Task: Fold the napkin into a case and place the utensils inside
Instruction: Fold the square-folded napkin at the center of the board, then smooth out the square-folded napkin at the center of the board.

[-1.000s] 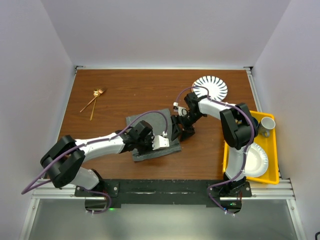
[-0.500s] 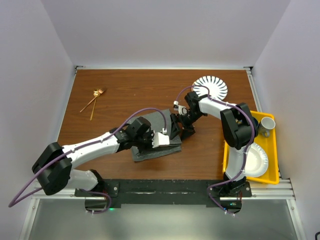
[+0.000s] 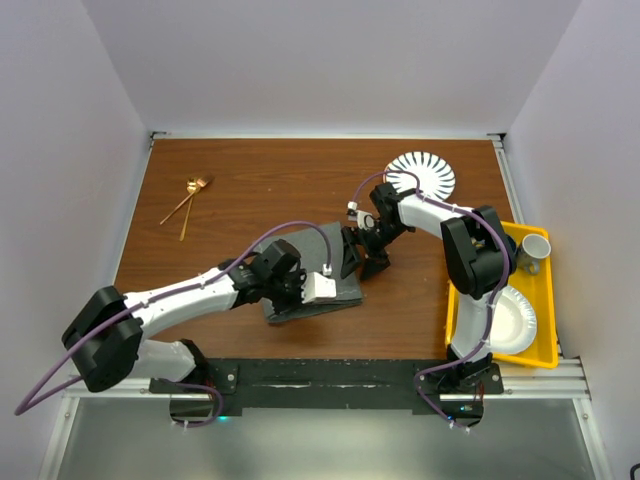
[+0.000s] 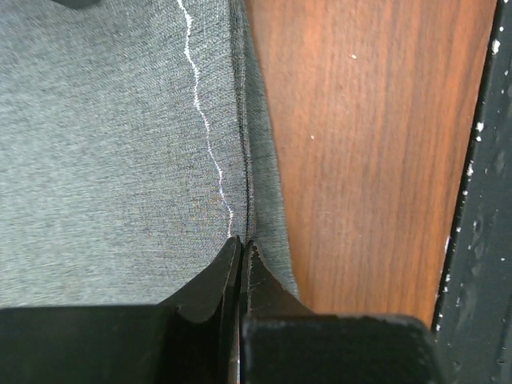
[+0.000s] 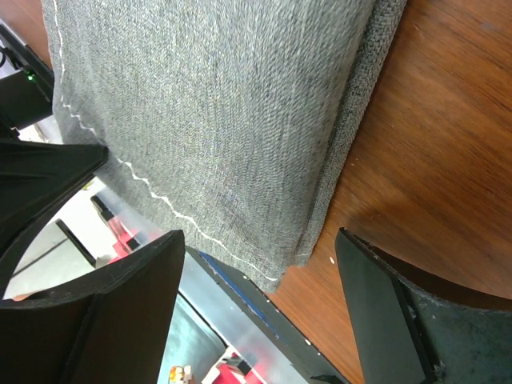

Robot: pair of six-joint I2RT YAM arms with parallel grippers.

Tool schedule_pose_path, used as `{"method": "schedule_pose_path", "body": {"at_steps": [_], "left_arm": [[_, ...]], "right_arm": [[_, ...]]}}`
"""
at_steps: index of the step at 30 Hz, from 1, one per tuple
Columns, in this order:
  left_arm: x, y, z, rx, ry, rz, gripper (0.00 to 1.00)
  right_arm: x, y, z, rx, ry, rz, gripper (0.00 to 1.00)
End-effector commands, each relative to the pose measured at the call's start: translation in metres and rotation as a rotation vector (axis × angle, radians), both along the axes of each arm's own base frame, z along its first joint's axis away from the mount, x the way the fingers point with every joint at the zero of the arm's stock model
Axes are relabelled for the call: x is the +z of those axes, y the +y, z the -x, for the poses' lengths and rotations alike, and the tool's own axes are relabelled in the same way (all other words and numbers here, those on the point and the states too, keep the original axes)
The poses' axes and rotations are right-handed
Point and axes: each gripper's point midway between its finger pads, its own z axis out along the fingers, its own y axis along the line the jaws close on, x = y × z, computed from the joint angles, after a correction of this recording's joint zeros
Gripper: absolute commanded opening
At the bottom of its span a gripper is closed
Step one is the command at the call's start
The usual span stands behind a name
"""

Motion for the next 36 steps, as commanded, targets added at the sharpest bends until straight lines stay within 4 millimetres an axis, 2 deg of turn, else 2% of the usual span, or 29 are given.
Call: {"method": "schedule_pose_path", "body": {"at_steps": [1, 8, 13, 14, 16, 17, 19, 20, 21, 22, 23, 24, 25, 26, 27, 28, 30, 32, 33, 35, 36], "left_arm": [[-0.008, -0.010, 0.005, -0.010, 0.040, 0.026, 0.00], [-0.019, -0.015, 0.005, -0.012, 0.061, 0.011, 0.00], [-0.033, -0.009, 0.008, -0.012, 0.071, -0.023, 0.00], [-0.034, -0.007, 0.007, -0.007, 0.065, -0.028, 0.02], [-0.035, -0.006, 0.008, -0.006, 0.073, -0.039, 0.18], [-0.032, -0.006, 0.007, -0.004, 0.073, -0.040, 0.30], [-0.012, -0.009, 0.003, 0.019, 0.062, -0.021, 0.40], [-0.001, -0.011, 0.002, 0.019, 0.058, 0.000, 0.48], [0.026, -0.012, -0.005, 0.034, 0.038, 0.057, 0.53], [0.042, -0.016, -0.003, 0.041, 0.061, 0.117, 0.60], [0.057, -0.015, -0.007, 0.061, 0.064, 0.165, 0.71], [0.082, -0.009, -0.021, 0.105, 0.040, 0.233, 0.76], [0.094, -0.009, -0.020, 0.104, 0.070, 0.279, 0.83], [0.102, -0.006, -0.023, 0.122, 0.075, 0.301, 0.94], [0.114, 0.001, -0.032, 0.154, 0.077, 0.324, 1.00], [0.121, 0.000, -0.029, 0.163, 0.120, 0.358, 1.00], [0.133, 0.007, -0.043, 0.235, 0.172, 0.438, 1.00], [0.140, 0.012, -0.052, 0.336, 0.281, 0.519, 1.00], [0.140, 0.019, -0.069, 0.395, 0.298, 0.563, 1.00], [0.145, 0.015, -0.070, 0.436, 0.437, 0.637, 1.00], [0.145, 0.013, -0.080, 0.445, 0.447, 0.672, 1.00]], "right_arm": [[0.015, 0.004, -0.006, 0.001, -0.045, -0.036, 0.79], [0.013, 0.003, -0.007, 0.002, -0.049, -0.029, 0.74], [0.009, 0.001, -0.006, 0.012, -0.053, -0.023, 0.63], [0.009, 0.001, -0.005, 0.015, -0.053, -0.019, 0.61], [0.011, -0.001, -0.005, 0.026, -0.056, -0.015, 0.60], [0.014, -0.002, -0.006, 0.034, -0.065, -0.014, 0.60], [0.027, -0.007, -0.011, 0.050, -0.091, -0.022, 0.61], [0.034, -0.009, -0.013, 0.053, -0.103, -0.027, 0.61], [0.044, -0.014, -0.020, 0.070, -0.152, -0.042, 0.61], [0.061, -0.013, -0.024, 0.072, -0.165, -0.072, 0.62], [0.071, -0.013, -0.026, 0.076, -0.182, -0.096, 0.66], [0.085, -0.013, -0.028, 0.081, -0.214, -0.129, 0.69], [0.102, -0.008, -0.029, 0.087, -0.228, -0.181, 0.72], [0.112, -0.003, -0.027, 0.097, -0.244, -0.224, 0.78], [0.122, 0.002, -0.025, 0.082, -0.237, -0.259, 0.80], [0.131, 0.009, -0.027, 0.077, -0.272, -0.302, 0.82], [0.142, 0.027, -0.023, 0.064, -0.266, -0.374, 0.84], [0.137, 0.035, -0.007, 0.063, -0.226, -0.412, 0.85], [0.134, 0.043, 0.002, 0.072, -0.200, -0.416, 0.85], [0.119, 0.049, 0.011, 0.087, -0.175, -0.412, 0.85], [0.114, 0.054, 0.018, 0.114, -0.165, -0.418, 0.85]]}}
